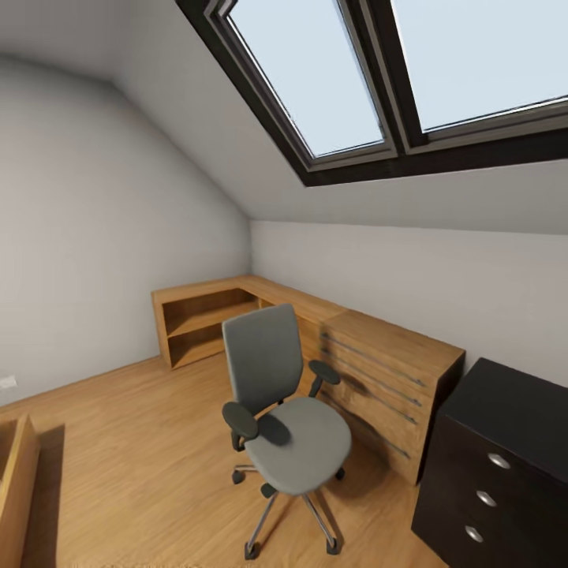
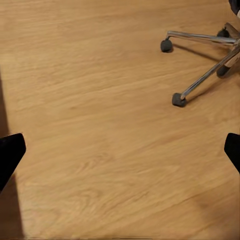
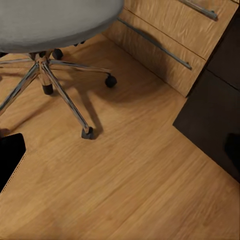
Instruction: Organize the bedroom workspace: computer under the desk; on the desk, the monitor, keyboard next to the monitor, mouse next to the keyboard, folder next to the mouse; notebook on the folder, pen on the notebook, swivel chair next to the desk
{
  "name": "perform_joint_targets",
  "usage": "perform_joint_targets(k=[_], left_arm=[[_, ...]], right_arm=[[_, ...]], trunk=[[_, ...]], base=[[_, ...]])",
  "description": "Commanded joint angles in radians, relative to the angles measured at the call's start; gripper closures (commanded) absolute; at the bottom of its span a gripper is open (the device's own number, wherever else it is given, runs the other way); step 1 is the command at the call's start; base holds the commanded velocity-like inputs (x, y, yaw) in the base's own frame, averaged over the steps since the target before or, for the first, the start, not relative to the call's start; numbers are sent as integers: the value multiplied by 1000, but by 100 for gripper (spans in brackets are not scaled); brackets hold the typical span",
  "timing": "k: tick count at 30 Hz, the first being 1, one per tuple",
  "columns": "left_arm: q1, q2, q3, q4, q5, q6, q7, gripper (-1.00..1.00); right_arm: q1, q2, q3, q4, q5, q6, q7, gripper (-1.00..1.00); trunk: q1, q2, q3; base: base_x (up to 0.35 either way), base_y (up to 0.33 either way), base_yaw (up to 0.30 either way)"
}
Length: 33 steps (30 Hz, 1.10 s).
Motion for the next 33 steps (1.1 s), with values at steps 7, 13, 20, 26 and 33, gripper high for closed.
perform_joint_targets(k=[7,13,20,26,33], left_arm=[[0,-1,2,-4,12,32,-10,-100],[0,0,2,-7,13,40,-10,-100],[0,0,2,-7,13,42,-10,-100],[0,0,2,-7,13,42,-10,-100],[0,0,2,-8,13,41,-10,-100]], right_arm=[[-1,0,9,2,-6,-2,-4,-100],[-1,0,8,2,-6,-2,-4,-100],[-1,0,8,2,-7,-1,-4,-100],[-1,-1,7,2,-7,-1,-4,-100],[-1,-2,7,2,-6,-1,-4,-100]], trunk=[[0,-1,-1],[0,-1,-3],[0,-1,-11],[0,-1,-19],[0,-1,-30]], base=[[0,0,278],[0,0,271],[0,0,200],[0,0,129],[0,0,93]])
